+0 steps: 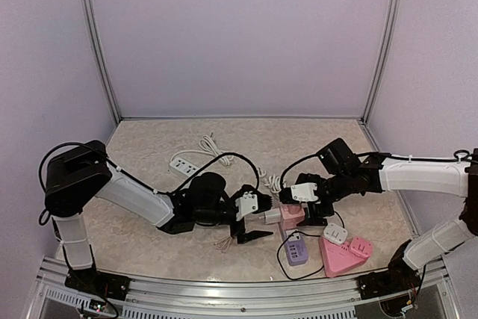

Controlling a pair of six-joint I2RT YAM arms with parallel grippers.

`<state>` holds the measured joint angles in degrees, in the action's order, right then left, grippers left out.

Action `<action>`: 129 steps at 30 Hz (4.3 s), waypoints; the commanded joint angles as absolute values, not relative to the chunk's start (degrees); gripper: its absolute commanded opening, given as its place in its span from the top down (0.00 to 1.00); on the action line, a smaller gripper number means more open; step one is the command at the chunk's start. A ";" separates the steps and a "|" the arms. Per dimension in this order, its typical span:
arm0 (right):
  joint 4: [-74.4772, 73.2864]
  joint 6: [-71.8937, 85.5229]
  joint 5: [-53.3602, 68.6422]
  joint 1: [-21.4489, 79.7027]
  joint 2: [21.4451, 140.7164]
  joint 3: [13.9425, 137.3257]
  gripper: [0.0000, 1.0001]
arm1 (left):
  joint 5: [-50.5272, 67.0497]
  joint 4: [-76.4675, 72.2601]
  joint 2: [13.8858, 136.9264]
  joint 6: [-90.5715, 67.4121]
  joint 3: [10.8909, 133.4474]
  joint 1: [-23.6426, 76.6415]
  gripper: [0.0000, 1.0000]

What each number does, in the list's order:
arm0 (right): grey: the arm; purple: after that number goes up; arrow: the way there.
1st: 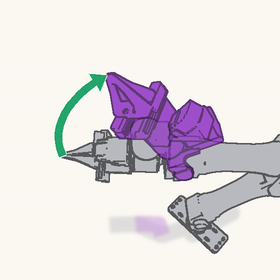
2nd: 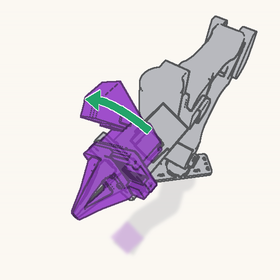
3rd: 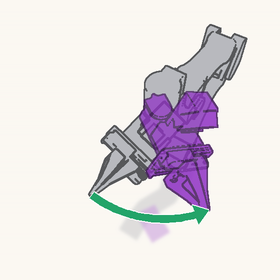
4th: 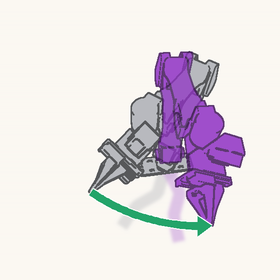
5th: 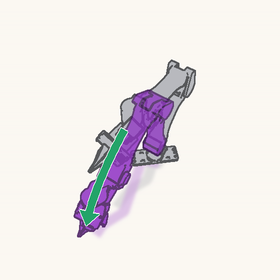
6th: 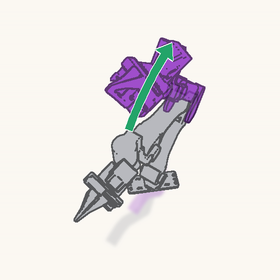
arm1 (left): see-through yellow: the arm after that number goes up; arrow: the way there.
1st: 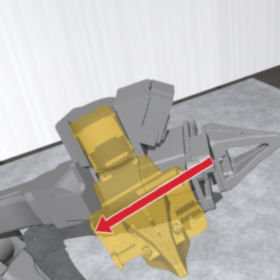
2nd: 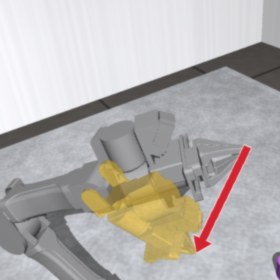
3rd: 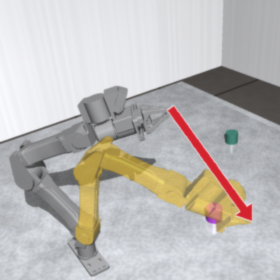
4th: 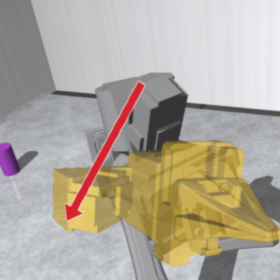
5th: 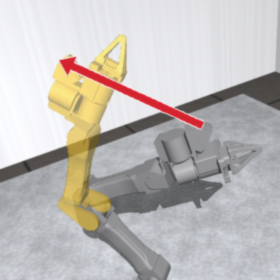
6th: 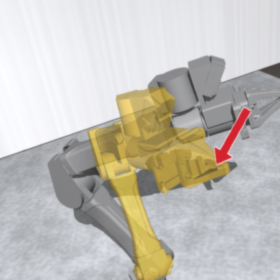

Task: Insert the plug
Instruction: Insert the plug into the socket, then move the socket to the center of the board.

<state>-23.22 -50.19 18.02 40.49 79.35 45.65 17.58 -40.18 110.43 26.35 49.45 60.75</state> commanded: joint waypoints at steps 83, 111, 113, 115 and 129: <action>-62.26 35.87 -20.02 62.45 112.44 90.30 0.00 | 0.65 49.14 126.42 81.82 98.37 28.30 0.21; -55.08 49.77 -23.91 68.79 94.32 81.93 0.00 | 1.57 53.18 102.43 50.47 72.85 40.84 0.29; -53.47 49.60 -23.85 69.05 93.41 81.37 0.00 | 3.35 56.38 99.30 51.92 72.39 38.92 0.28; -51.65 49.09 -23.95 69.15 91.98 80.65 0.00 | 5.46 58.22 96.56 54.21 70.61 36.72 0.28; -33.11 46.89 -21.89 69.44 81.10 70.16 0.00 | 0.18 40.25 88.57 68.63 49.43 32.87 0.46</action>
<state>-37.95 46.57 -22.24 68.88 83.35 72.86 1.28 48.97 89.56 64.62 50.96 32.82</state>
